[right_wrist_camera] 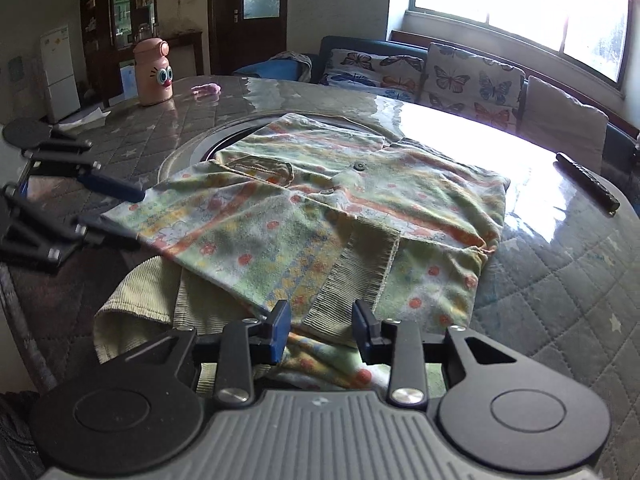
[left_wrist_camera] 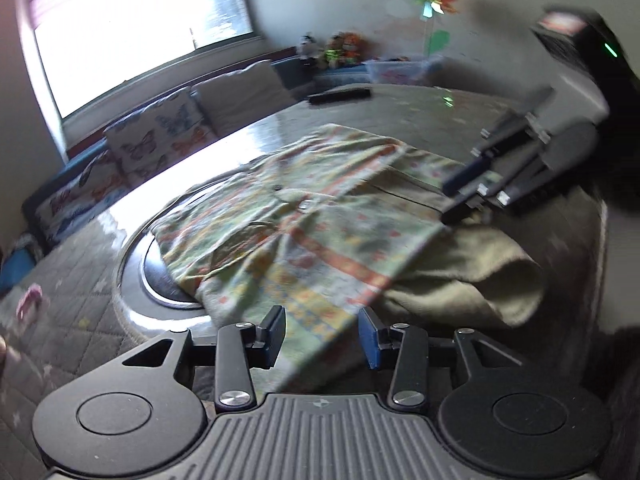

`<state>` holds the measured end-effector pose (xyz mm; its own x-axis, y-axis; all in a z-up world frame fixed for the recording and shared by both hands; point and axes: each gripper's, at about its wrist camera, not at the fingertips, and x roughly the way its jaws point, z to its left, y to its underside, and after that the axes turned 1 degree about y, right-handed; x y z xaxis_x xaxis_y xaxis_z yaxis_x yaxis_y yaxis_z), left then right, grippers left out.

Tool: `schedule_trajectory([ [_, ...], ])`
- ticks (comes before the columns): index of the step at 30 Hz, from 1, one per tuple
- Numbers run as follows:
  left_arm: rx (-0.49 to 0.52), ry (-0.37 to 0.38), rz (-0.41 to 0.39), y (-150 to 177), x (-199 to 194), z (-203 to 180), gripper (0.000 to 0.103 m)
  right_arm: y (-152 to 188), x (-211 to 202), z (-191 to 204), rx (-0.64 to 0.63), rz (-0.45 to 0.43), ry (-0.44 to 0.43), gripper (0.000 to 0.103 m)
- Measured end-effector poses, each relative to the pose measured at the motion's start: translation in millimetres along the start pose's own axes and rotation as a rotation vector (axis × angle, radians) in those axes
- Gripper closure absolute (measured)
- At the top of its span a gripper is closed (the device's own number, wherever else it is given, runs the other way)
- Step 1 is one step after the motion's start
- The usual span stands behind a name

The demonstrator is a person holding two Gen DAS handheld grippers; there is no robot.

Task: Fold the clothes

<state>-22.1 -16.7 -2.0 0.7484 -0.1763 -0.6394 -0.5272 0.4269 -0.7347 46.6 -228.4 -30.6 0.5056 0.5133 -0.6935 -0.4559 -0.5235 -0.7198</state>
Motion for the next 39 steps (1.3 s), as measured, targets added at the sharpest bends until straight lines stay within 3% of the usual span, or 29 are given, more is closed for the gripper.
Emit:
schedule_trajectory([
  [7,0.171,0.046,-0.027,2.1,6.4,-31.4,0.049,0.8,-15.5,-9.9,0.046,-0.024,0.007,0.063],
  [12,0.246,0.079,-0.065,-2.7,15.3,-50.6,0.049,6.6,-25.9,-11.8,0.040,-0.024,0.029,0.060],
  [16,0.243,0.116,-0.102,-10.4,21.6,-54.1,0.050,9.9,-32.7,-12.4,0.025,-0.024,0.042,0.054],
  [17,0.240,0.122,-0.110,-12.4,23.0,-54.1,0.058,10.5,-34.5,-12.1,0.016,-0.023,0.044,0.054],
  [23,0.110,0.160,-0.136,-23.3,24.4,-36.9,0.092,13.7,-42.4,-9.8,-0.040,-0.016,0.049,0.050],
  [30,-0.116,0.158,-0.135,-48.2,32.9,5.1,0.094,10.7,-39.5,5.8,-0.145,-0.043,0.007,0.045],
  [35,-0.161,0.165,-0.128,-56.5,42.3,17.4,0.094,0.1,-19.9,16.0,-0.179,-0.068,-0.032,0.045],
  [37,-0.172,0.172,-0.126,-57.5,44.5,21.3,0.093,-3.5,-10.2,18.7,-0.187,-0.062,-0.054,0.049],
  [39,-0.188,0.176,-0.121,-56.0,44.5,25.2,0.093,-6.6,-1.6,20.5,-0.188,-0.049,-0.075,0.064],
])
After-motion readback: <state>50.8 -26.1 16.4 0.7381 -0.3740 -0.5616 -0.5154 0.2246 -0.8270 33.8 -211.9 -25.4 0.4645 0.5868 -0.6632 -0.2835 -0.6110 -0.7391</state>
